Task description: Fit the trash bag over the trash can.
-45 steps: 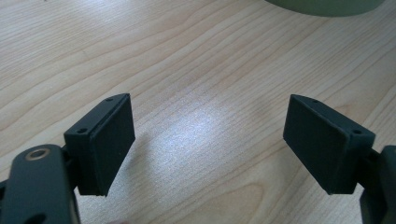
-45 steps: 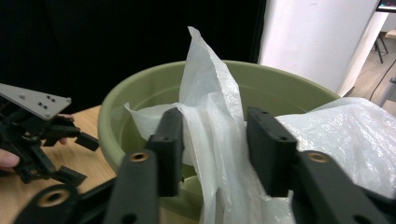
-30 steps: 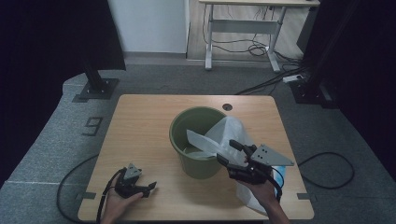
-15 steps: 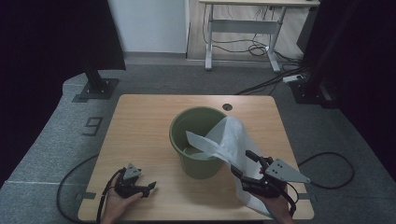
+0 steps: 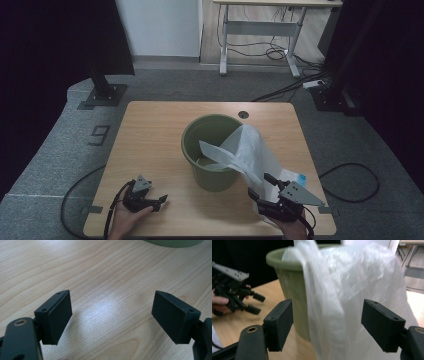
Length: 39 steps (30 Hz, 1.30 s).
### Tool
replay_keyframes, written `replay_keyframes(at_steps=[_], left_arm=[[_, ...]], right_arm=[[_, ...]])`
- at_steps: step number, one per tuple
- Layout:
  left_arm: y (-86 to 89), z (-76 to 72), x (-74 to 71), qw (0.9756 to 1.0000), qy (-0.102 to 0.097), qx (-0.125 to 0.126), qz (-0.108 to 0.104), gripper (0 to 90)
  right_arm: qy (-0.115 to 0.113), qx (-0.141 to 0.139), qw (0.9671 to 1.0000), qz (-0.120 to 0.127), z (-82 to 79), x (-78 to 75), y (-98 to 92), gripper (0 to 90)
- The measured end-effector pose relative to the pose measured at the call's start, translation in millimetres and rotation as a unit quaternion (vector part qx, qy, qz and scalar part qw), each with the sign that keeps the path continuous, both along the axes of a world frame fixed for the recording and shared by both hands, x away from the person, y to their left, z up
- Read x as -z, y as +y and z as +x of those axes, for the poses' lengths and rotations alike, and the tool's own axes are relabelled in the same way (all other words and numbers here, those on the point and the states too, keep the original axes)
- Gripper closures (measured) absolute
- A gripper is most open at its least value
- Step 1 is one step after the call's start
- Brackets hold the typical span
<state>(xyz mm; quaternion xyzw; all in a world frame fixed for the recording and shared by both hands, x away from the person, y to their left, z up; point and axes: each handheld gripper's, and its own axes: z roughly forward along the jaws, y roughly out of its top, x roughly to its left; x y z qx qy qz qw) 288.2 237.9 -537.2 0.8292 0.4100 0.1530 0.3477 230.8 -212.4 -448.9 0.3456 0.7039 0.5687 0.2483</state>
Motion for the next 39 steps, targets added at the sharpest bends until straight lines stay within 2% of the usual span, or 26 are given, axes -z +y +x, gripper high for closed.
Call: replay_keyframes(at_steps=[6,13,16,19,22,25,27,32,39], left_arm=[[-0.6,-0.6,-0.8,1.0,-0.002,0.0,0.0,16.4],[-1.2,-0.1,0.1,1.0,-0.001,0.0,0.002,16.4],[-0.4,-0.3,-0.5,1.0,-0.002,-0.001,-0.001,16.4],[-0.1,-0.3,-0.9,1.0,-0.003,-0.002,-0.003,16.5],[-0.7,-0.2,-0.4,1.0,-0.002,0.0,-0.002,16.4],[-0.7,-0.3,-0.7,1.0,-0.003,-0.001,-0.002,16.5],[-0.7,-0.6,-1.0,1.0,-0.005,-0.002,-0.002,16.5],[-1.5,-1.2,-2.3,1.0,-0.008,-0.003,-0.004,16.7],[-1.1,-1.8,-4.0,0.9999,-0.014,-0.005,-0.005,16.8]], right_arm=[[0.016,0.01,0.9995,-0.026,-0.7,17.4,3.8,24.8],[0.043,0.038,0.998,-0.028,8.0,36.3,1.5,31.9],[0.049,0.046,0.9971,-0.036,10.5,40.7,1.1,43.1],[0.055,0.054,0.9964,-0.036,12.8,42.9,-2.5,61.0],[0.055,0.059,0.9961,-0.035,14.4,43.2,-6.1,75.2],[0.048,0.062,0.9964,-0.031,15.6,40.7,-10.0,84.4],[0.039,0.066,0.9965,-0.032,15.4,37.8,-10.8,86.7],[0.012,0.07,0.9971,-0.028,14.9,23.5,-11.5,88.0],[-0.026,0.07,0.997,-0.022,18.6,-4.4,-10.7,88.1]])
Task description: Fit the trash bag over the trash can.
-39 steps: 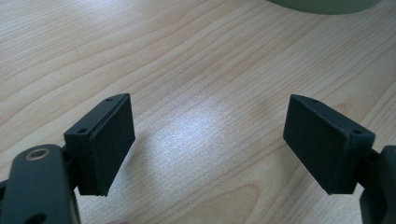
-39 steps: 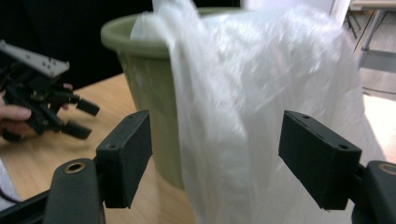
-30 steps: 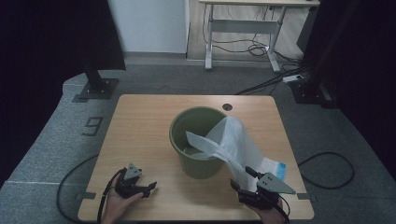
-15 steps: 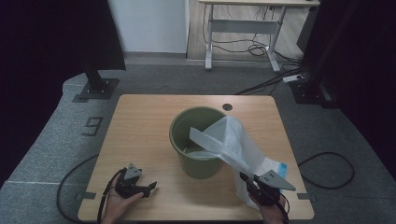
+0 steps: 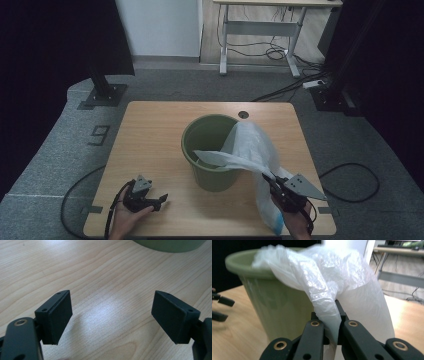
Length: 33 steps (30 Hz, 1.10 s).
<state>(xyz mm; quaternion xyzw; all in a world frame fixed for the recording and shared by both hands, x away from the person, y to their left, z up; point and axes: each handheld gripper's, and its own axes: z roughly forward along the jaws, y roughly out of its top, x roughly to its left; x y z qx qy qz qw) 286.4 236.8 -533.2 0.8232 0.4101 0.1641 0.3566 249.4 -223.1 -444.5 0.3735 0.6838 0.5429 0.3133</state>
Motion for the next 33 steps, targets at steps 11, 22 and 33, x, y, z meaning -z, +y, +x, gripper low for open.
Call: replay_keyframes(at_steps=[11,22,33], left_arm=[[2.3,-5.3,-16.1,0.999,-0.014,0.008,-0.041,26.7],[-15.3,-24.2,-71.8,0.9954,-0.081,0.007,-0.051,28.8],[-43.1,-27.9,-127.8,0.9893,-0.118,0.046,-0.073,33.2]], right_arm=[[-0.053,-0.008,0.9986,0.003,7.2,-39.9,5.3,88.1],[-0.068,-0.026,0.9973,0.008,19.5,-54.4,15.5,88.1],[-0.074,-0.047,0.9961,-0.001,24.4,-72.7,26.5,88.0]])
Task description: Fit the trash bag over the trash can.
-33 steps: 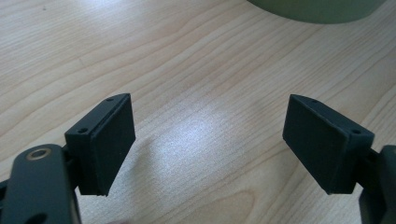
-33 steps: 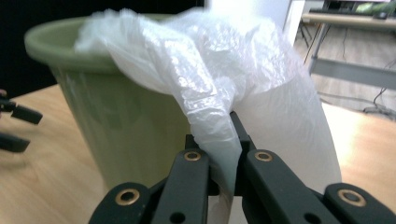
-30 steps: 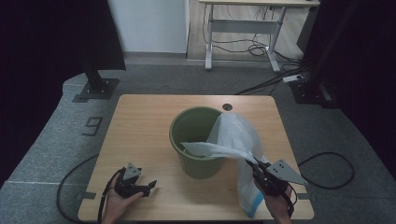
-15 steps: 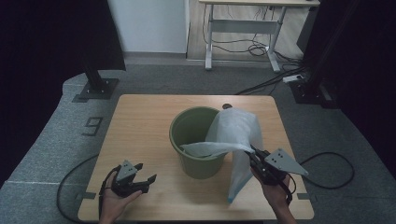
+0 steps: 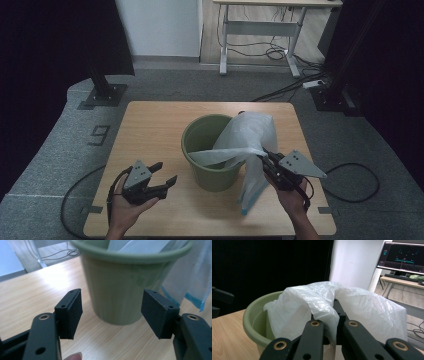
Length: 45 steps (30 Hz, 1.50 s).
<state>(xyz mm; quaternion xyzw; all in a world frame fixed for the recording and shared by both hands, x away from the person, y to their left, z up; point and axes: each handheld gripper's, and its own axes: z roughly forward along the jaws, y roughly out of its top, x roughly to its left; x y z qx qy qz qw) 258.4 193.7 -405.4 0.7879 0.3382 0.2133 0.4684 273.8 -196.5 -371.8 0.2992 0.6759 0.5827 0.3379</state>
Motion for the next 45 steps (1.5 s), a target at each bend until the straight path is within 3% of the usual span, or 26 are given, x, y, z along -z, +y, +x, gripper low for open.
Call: replay_keyframes(at_steps=[8,18,29,45], left_arm=[[-23.8,6.2,-20.2,0.9993,-0.016,0.034,0.001,33.5],[-55.1,22.9,-33.1,0.9979,-0.021,0.061,0.008,34.9],[-79.3,36.6,-37.7,0.996,-0.01,0.089,0.004,37.6],[-100.4,51.0,-36.2,0.9949,0.0,0.101,0.002,46.3]], right_arm=[[0.001,-0.014,0.9999,-0.006,2.3,-1.4,9.1,87.8],[0.01,-0.028,0.9995,-0.014,7.2,-1.1,15.4,87.5],[0.015,-0.037,0.999,-0.02,10.5,-4.1,19.5,87.3],[0.021,-0.042,0.9987,-0.02,13.6,-4.5,23.7,86.3]])
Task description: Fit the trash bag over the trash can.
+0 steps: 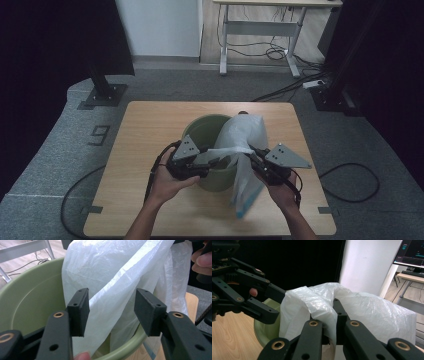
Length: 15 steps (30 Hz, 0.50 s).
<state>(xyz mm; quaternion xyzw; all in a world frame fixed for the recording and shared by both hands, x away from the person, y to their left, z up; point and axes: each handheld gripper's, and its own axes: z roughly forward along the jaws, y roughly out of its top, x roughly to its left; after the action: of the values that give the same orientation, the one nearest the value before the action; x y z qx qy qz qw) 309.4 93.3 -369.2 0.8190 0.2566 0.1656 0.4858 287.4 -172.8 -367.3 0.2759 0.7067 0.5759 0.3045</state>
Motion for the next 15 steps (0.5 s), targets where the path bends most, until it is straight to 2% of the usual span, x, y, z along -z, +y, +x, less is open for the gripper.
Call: replay_keyframes(at_steps=[7,12,15], left_arm=[[-6.1,2.0,1.1,1.0,0.003,-0.002,-0.005,57.8],[-10.1,4.0,2.1,0.9998,0.014,0.0,-0.015,66.9],[-12.5,5.1,3.1,0.9997,0.02,0.005,-0.014,73.5]], right_arm=[[0.001,0.0,1.0,0.005,0.5,0.4,-0.6,85.8],[0.002,0.0,1.0,0.008,1.2,1.3,-0.8,85.3],[0.003,0.001,0.9999,0.009,1.6,2.0,-1.6,85.1]])
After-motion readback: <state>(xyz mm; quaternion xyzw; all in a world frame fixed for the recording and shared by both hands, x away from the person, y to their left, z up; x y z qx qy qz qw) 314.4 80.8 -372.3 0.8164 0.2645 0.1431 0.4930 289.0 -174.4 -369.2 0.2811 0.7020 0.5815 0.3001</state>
